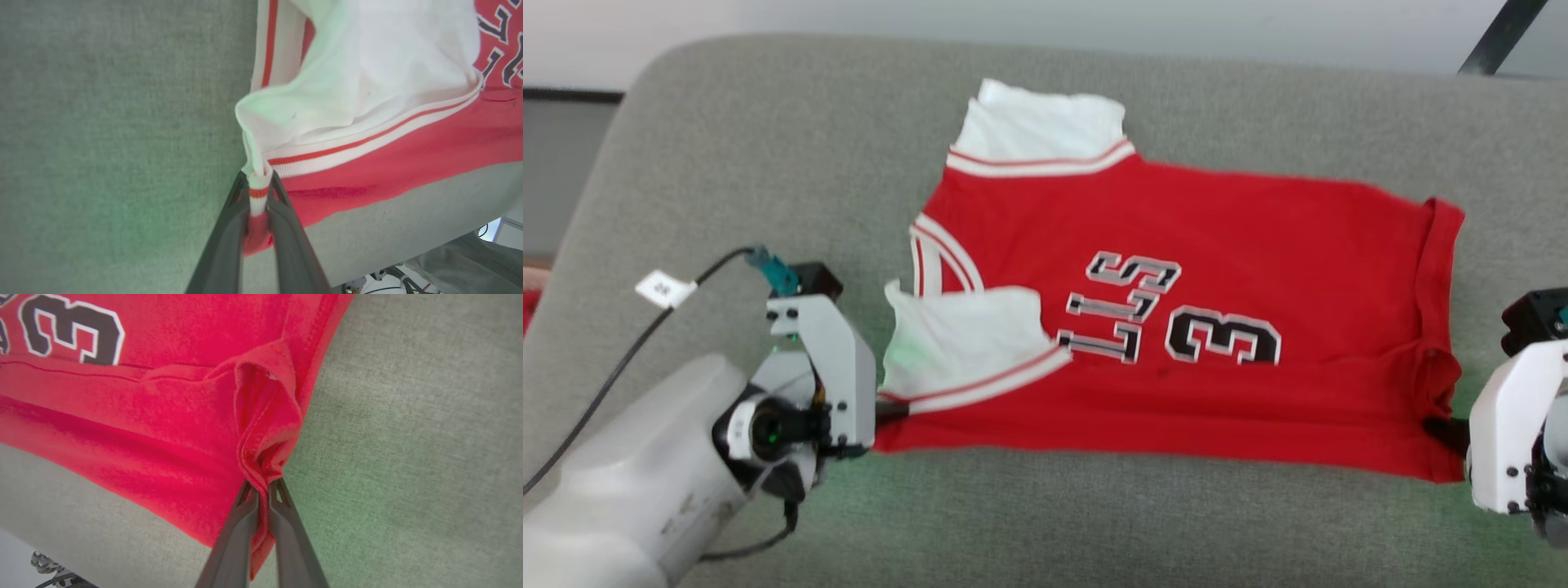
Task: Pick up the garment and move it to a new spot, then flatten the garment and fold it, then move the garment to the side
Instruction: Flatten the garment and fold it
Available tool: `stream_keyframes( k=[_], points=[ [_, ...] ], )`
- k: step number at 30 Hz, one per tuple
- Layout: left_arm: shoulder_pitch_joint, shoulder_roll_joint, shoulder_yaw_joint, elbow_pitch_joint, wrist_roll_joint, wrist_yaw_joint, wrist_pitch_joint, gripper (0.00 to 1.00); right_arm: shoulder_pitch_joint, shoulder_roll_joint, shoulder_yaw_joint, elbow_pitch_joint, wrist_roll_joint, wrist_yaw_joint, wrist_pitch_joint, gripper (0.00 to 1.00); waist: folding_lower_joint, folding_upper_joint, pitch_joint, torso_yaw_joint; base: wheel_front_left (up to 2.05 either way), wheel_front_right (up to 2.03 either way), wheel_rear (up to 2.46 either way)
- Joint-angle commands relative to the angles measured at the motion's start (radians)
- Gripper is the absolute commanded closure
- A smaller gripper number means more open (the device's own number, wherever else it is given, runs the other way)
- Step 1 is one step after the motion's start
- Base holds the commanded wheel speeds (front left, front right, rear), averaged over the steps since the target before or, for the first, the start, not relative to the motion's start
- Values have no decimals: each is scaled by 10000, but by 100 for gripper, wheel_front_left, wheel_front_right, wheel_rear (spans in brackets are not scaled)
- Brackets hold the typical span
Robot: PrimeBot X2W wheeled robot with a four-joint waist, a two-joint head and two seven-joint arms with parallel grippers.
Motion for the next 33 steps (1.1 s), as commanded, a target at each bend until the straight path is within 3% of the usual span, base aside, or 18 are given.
stream_keyframes(
  k=[1,8,11,15,19,20,21,22,28,33],
  points=[
    [338,272,-104,-199,-87,238,167,98,303,-93,-68,-214,25,-15,138,100,0,0,-493,-3,0,0,0],
    [789,991,-154,-1518,-177,945,395,95,1195,-8,-418,-1125,104,-15,612,100,0,0,-907,71,0,0,0],
    [1062,1230,-196,-2081,-127,1240,321,84,1602,102,-543,-1427,83,-15,691,100,0,0,-962,84,0,0,0],
    [1429,1247,-276,-2471,-147,1419,177,80,1955,355,-566,-1523,-19,-15,590,100,0,0,-931,68,0,0,0],
    [1727,1051,-337,-2220,-123,1368,-98,58,2036,552,-431,-1363,-102,-15,488,97,0,0,-902,0,0,0,0],
    [1741,973,-314,-2120,-136,1363,-174,51,2010,598,-386,-1308,-119,-15,418,82,0,0,-906,-15,0,0,0],
    [1720,933,-266,-2005,-73,1368,-317,8,1966,630,-355,-1255,-129,-15,359,62,0,0,-917,-37,0,0,0],
    [1752,878,-220,-1880,-114,1415,-382,0,1911,638,-321,-1218,-144,-15,256,0,0,0,-939,-58,0,0,0],
    [1642,861,-153,-1647,14,1336,-601,0,1777,606,-303,-1130,-158,-15,-47,0,0,0,-1175,-141,0,0,0],
    [1350,1251,-60,-2019,297,1387,-756,0,1852,534,-571,-1538,-141,-15,-436,0,0,0,-1458,-177,0,0,0]
  ],
)
